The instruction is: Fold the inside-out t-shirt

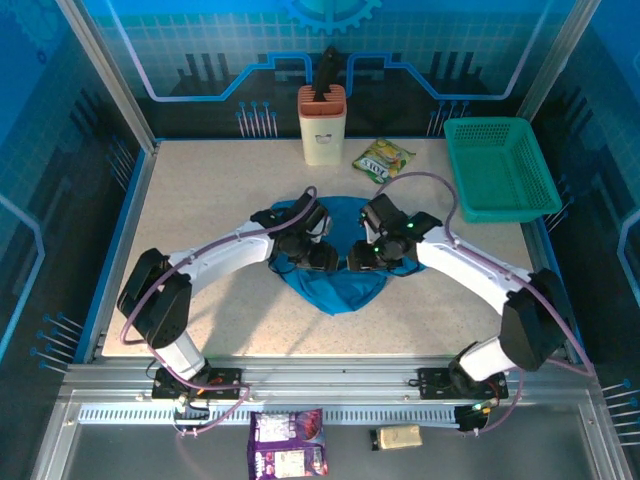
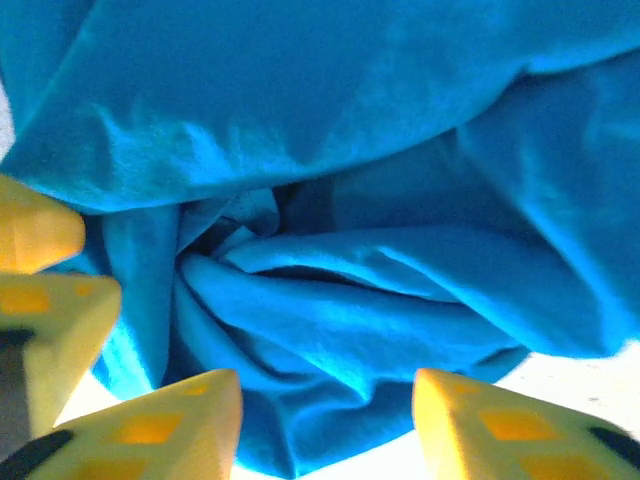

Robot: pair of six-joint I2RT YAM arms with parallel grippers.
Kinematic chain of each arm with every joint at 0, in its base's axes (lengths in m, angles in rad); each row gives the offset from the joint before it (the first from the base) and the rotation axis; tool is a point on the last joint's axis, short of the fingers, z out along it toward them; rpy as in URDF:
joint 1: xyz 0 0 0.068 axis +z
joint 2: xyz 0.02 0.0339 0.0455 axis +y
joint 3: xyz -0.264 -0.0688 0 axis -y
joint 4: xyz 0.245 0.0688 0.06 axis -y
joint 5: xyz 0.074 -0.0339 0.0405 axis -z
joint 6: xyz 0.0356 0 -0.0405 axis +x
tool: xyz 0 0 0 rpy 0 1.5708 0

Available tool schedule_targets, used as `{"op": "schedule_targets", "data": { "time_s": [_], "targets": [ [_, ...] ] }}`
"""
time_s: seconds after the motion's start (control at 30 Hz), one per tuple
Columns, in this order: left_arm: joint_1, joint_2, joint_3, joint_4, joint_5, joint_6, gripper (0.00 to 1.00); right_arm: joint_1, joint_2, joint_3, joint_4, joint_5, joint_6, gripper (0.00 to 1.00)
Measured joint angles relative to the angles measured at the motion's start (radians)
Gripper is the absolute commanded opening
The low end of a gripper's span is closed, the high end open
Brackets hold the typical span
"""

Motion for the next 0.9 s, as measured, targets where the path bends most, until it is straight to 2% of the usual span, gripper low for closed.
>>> {"op": "schedule_targets", "data": {
  "time_s": [0.23, 0.3, 0.37, 0.5, 0.53, 0.6, 0.7, 0.9],
  "targets": [
    [-0.024, 0.066, -0.046, 0.031, -0.048, -0.064, 0.50, 0.018, 0.153, -0.003, 0.074, 0.020, 0.056, 0.59],
    [-0.024, 0.078, -0.059, 0.046, -0.055, -0.072, 0.41, 0.019, 0.194, 0.000, 0.087, 0.027, 0.062, 0.55],
    [-0.024, 0.081, -0.073, 0.060, -0.058, -0.076, 0.29, 0.019, 0.222, 0.006, 0.100, 0.031, 0.067, 0.45],
    [-0.024, 0.081, -0.093, 0.081, -0.066, -0.082, 0.10, 0.018, 0.254, 0.035, 0.109, 0.049, 0.068, 0.07],
    [-0.024, 0.081, -0.097, 0.084, -0.069, -0.080, 0.06, 0.016, 0.255, 0.042, 0.110, 0.053, 0.069, 0.01],
    [-0.015, 0.070, -0.106, 0.092, -0.071, -0.081, 0.01, 0.009, 0.254, 0.061, 0.110, 0.057, 0.058, 0.00],
    [0.029, 0.027, -0.111, 0.096, -0.066, -0.078, 0.00, -0.021, 0.245, 0.104, 0.103, 0.057, 0.040, 0.00],
    [0.232, -0.120, -0.051, 0.112, 0.008, -0.070, 0.00, -0.127, 0.142, 0.236, 0.045, 0.069, -0.016, 0.00]
  ]
}}
